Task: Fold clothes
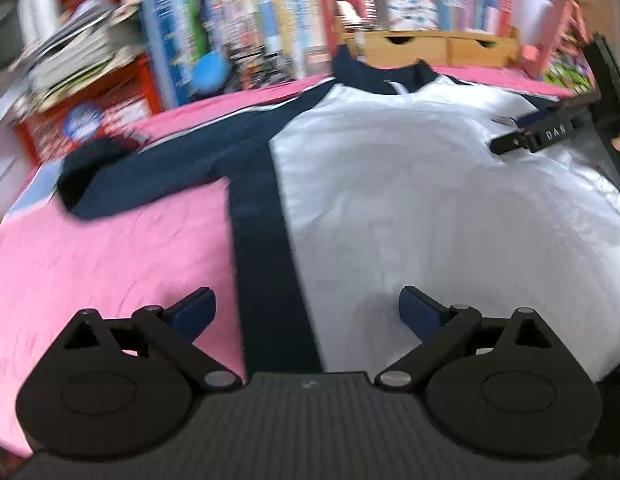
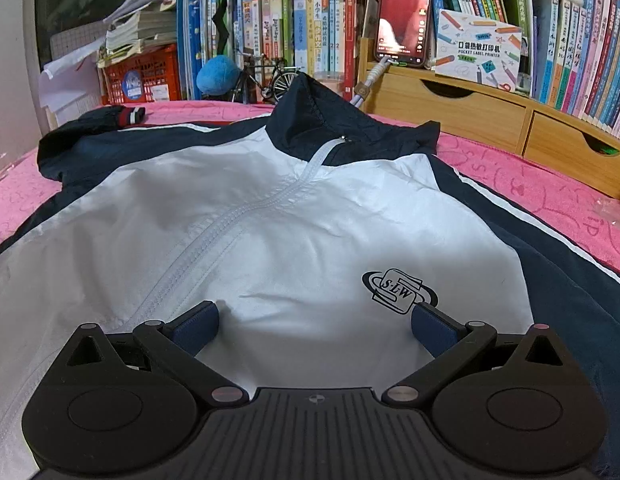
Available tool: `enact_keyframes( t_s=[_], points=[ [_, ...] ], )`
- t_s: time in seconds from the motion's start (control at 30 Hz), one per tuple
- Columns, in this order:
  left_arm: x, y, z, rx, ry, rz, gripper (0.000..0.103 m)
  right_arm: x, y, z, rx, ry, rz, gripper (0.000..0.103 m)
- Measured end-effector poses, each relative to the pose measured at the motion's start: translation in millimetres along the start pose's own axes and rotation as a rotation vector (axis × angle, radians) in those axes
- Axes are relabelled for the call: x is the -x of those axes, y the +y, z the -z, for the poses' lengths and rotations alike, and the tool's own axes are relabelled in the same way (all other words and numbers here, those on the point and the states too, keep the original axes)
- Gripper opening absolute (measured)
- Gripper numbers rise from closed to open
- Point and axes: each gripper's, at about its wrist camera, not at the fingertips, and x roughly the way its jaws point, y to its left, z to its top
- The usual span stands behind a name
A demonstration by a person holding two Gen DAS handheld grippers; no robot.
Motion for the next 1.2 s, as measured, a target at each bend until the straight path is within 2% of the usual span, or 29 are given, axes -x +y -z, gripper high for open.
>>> enact_keyframes(
  t_s=[0.1,0.23,0.27,0.37,0.43,0.53,0.63,0.67,0.77,0.87,0.9,0.93,0.97,1.0,1.03,1.07,1.1,1.13,1.2],
  points=[
    [11.5,5.7,10.0,0.05,0.007,-0.022,0.099,2.1,4.0,1.3,-0.021,0.008,0.03,0.103],
    [34.1,-2.2,28.7,0.019,-0.03,-0.064,0.099,31.3,25.6,4.0,-0.099,0.124,0.147,0.103],
    [41.1,-5.9,35.0,0.01,-0.041,-0.064,0.099,50.5,37.1,14.1,-0.075,0.097,0.154,0.103],
    [58.2,-12.1,57.7,0.023,-0.059,-0.048,0.1,112.4,69.1,61.7,0.011,-0.083,0.135,0.103],
    [64.7,-16.3,72.0,0.046,-0.053,-0.004,0.103,145.4,86.4,102.6,0.012,-0.162,0.149,0.103],
    [59.4,-20.8,87.6,0.098,-0.008,0.068,0.103,179.9,112.3,156.9,-0.031,-0.234,0.224,0.103],
    [46.4,-26.8,99.5,0.143,0.025,0.114,0.103,201.1,129.0,193.9,-0.099,-0.229,0.309,0.103],
    [40.9,-28.6,102.5,0.159,0.02,0.121,0.103,204.4,131.0,204.1,-0.112,-0.216,0.308,0.103],
    [26.4,-30.0,113.2,0.21,-0.075,0.148,0.103,198.0,130.3,222.0,-0.106,-0.171,0.275,0.103],
    [4.4,-34.3,111.9,0.232,-0.041,0.135,0.102,183.2,122.9,229.9,-0.102,-0.127,0.306,0.103],
    [-0.7,-34.2,111.9,0.245,-0.038,0.141,0.098,177.0,119.5,230.9,-0.102,-0.11,0.325,0.102],
    [-3.3,-34.7,111.7,0.248,-0.038,0.161,0.078,170.3,115.7,230.4,-0.108,-0.083,0.34,0.101],
    [-5.1,-35.3,111.5,0.249,-0.04,0.186,0.059,164.2,111.8,231.8,-0.117,-0.059,0.334,0.097],
    [-3.6,-38.5,110.3,0.222,-0.031,0.183,0.029,158.1,108.0,232.9,-0.128,-0.033,0.328,0.081],
    [-1.2,-42.4,108.8,0.187,-0.018,0.173,0.025,152.1,104.4,233.0,-0.149,0.009,0.322,0.064],
    [1.2,-46.3,107.3,0.152,-0.006,0.163,0.023,146.3,100.8,233.2,-0.171,0.052,0.317,0.027],
    [7.1,-50.8,106.8,0.106,-0.001,0.152,0.02,142.7,96.4,233.5,-0.201,0.097,0.311,0.014],
    [13.7,-53.7,107.2,0.069,0.003,0.142,0.02,143.0,91.2,234.4,-0.231,0.121,0.313,0.014],
    [30.7,-50.8,108.3,0.014,-0.006,0.103,0.021,156.3,78.1,239.0,-0.289,0.127,0.374,0.015]
  ],
)
